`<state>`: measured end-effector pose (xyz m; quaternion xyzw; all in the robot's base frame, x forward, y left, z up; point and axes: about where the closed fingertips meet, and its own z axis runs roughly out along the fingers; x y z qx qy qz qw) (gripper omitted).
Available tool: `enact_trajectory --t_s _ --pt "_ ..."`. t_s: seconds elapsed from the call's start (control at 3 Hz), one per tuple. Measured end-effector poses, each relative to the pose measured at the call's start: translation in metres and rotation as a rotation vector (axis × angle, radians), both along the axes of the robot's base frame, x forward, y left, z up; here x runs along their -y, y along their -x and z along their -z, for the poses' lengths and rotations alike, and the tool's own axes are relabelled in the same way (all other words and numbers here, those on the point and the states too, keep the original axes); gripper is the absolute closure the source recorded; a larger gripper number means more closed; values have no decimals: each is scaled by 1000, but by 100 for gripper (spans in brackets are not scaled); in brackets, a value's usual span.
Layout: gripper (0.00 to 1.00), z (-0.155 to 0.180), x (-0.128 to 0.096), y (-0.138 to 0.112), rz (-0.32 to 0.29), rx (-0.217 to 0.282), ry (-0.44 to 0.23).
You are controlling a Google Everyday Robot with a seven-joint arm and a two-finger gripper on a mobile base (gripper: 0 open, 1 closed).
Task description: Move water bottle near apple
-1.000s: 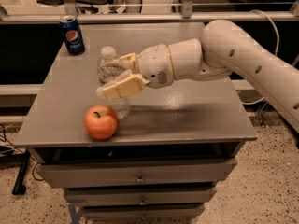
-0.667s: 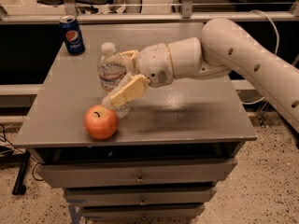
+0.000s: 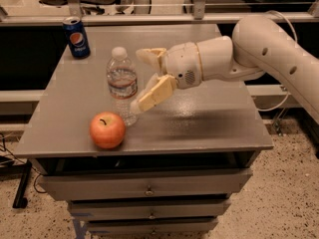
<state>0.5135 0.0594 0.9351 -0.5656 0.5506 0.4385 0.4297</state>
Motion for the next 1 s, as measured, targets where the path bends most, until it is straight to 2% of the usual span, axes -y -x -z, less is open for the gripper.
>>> enact_trajectory --t_s 0.33,0.67,1.0 --pt "0 -15 64 -25 72 16 23" --pt "0 -38 134 -63 192 31 25" --pt "0 -75 162 -75 258 105 7"
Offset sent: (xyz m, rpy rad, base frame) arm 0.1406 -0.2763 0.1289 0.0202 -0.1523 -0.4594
